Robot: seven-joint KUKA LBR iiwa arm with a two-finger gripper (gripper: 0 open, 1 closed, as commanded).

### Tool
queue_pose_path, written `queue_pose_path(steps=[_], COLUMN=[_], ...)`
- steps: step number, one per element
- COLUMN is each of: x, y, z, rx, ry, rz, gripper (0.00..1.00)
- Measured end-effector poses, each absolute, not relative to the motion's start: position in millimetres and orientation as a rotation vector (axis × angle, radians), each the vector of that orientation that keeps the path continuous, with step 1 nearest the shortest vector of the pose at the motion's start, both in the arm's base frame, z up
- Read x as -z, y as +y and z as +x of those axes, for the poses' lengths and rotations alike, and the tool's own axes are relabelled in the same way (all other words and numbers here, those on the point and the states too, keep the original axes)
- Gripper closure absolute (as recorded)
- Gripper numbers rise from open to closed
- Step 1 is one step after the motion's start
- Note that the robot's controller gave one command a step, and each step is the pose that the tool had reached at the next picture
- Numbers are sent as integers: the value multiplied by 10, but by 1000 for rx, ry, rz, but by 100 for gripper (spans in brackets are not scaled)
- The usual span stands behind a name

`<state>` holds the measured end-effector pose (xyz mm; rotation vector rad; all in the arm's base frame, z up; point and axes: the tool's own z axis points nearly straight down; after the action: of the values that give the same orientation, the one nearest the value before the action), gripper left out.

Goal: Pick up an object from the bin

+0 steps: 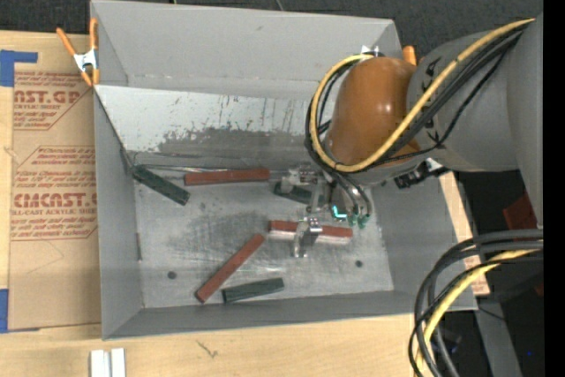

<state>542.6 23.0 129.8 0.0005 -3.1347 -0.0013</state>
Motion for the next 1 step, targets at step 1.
queue_pose_path(steps=[1], x=[-1337], y=[230], z=[5447], rx=[2], ry=[-3142], rz=[0], gripper=[0])
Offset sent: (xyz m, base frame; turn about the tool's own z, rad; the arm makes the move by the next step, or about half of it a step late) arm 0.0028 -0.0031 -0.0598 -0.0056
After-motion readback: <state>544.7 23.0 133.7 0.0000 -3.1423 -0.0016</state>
